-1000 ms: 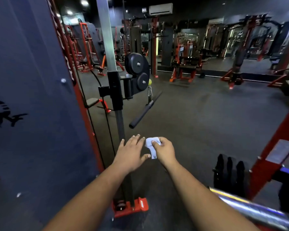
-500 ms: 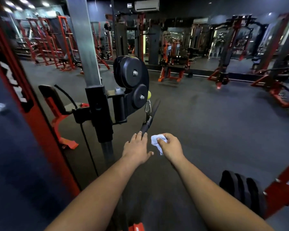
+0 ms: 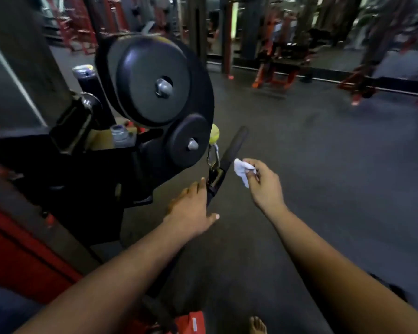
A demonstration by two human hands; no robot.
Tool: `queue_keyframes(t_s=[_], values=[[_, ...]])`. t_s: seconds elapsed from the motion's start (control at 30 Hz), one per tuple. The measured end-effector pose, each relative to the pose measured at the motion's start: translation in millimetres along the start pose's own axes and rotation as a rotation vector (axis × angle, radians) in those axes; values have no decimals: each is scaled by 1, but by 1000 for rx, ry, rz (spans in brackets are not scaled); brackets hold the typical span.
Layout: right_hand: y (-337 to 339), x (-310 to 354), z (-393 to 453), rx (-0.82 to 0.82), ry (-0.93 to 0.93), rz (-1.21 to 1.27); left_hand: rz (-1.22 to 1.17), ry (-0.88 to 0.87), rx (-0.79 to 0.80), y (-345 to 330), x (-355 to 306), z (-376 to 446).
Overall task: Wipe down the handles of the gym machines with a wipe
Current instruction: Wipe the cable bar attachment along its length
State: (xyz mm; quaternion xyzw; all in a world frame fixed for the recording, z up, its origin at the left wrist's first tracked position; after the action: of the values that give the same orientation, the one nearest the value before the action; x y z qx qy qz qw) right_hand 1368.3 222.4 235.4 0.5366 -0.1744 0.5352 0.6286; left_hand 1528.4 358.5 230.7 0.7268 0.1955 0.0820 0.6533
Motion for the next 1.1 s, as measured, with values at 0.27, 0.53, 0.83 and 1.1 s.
queue_keyframes(t_s=[0.27, 0.53, 0.83, 1.1], values=[[-53, -2, 62, 244, 663, -144, 15, 297, -78, 6, -13, 18], [-57, -44, 92, 385, 937, -165, 128, 490, -130, 11, -28, 16], [-58, -25, 46, 512, 888, -88, 74, 502, -144, 8, -30, 11], [-36, -77, 148, 333, 459, -225, 163, 488, -151, 11, -34, 10]])
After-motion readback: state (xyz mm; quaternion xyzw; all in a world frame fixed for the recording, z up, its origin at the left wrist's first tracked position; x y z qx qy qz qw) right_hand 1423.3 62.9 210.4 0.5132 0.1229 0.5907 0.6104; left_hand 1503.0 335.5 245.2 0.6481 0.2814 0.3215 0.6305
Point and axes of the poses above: each hand's wrist, its own z-axis towards the middle knuckle, its own y-axis out of the back of the hand, x = y × z, the point moved 5 cm from there along z, towards the middle knuckle, and after that the axes turned 1 degree about y, right-handed, at the moved point
